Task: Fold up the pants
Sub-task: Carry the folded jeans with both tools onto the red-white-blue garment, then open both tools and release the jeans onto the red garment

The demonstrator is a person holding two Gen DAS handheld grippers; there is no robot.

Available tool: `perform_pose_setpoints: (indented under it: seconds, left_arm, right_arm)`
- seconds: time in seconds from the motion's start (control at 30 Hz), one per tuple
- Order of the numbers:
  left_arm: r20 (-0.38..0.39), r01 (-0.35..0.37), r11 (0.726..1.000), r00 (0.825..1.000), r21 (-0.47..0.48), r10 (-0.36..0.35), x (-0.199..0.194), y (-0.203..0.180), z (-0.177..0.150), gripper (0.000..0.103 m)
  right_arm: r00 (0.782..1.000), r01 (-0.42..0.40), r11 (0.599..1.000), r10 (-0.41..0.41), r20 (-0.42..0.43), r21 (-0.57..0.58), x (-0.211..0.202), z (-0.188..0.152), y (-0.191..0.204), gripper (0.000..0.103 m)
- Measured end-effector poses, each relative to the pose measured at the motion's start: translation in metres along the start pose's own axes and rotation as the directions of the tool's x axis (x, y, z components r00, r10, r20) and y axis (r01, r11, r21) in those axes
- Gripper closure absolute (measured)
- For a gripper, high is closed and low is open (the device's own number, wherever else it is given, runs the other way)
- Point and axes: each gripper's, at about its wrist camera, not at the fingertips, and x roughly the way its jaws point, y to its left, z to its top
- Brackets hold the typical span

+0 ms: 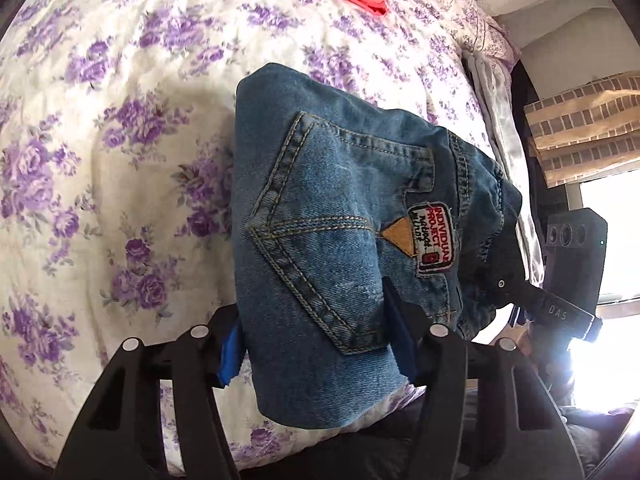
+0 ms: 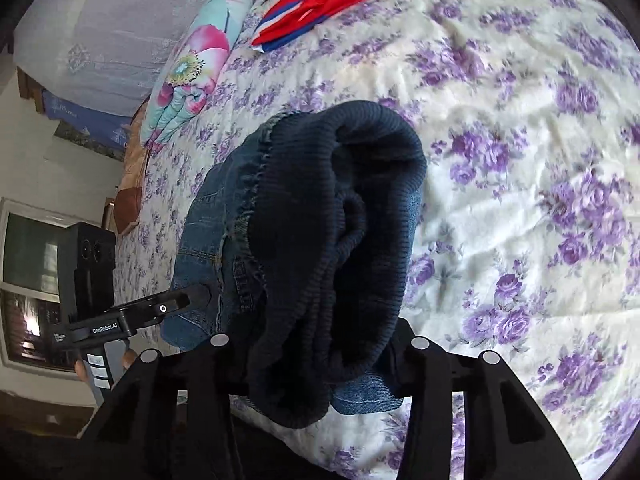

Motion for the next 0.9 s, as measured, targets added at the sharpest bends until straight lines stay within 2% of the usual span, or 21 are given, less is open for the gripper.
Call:
perform_pose_setpoints:
  seconds: [0.13,0.23,0.37,0.53,0.63,0.77,0.87,0.9]
  left_arm:
    - [0.055,-0.011,1.000,0.998,0.006,0.011,-0.023,-0.005,0.018,0.046]
    - [0.095,-0.032,0.998,0.995,0.050,0.027,-0.038,-0.010,0.062,0.046]
    - [0.146,-0.042,0.996,0.989,0.074,0.031,-0.047,-0.011,0.174,0.046]
    - [0.183,-0.055,0.996,0.982,0.073,0.041,-0.047,-0.013,0.323,0.046]
    - [0.172,-0.056,0.997,0.984,0.050,0.046,-0.035,-0.008,0.384,0.046]
    - [0.149,-0.058,0.997,0.988,0.053,0.049,-0.002,0.005,0.427,0.046]
    - [0.080,-0.045,0.998,0.996,0.031,0.043,0.040,0.031,0.432,0.045]
    - [0.059,-0.045,0.999,0.997,0.019,0.044,0.056,0.041,0.428,0.041]
  right_arm:
    - [0.998,0.017,0.997,-0.012,0.056,-0.080,-0.013,0.023,0.022,0.057]
    - [0.997,-0.018,0.996,0.024,0.068,-0.086,-0.017,0.076,0.025,0.057]
    - [0.990,-0.012,0.991,0.030,0.137,-0.133,-0.021,0.181,0.031,0.057]
    - [0.981,0.006,0.993,0.017,0.194,-0.116,-0.013,0.332,0.035,0.056]
    - [0.980,0.032,0.992,-0.008,0.198,-0.120,0.002,0.393,0.033,0.056]
    - [0.984,0.015,0.995,0.002,0.176,-0.097,0.031,0.431,0.006,0.055]
    - [0.993,-0.008,0.999,0.013,0.113,-0.045,0.072,0.431,-0.028,0.052]
    - [0.994,-0.007,0.999,0.011,0.106,-0.042,0.084,0.426,-0.038,0.050]
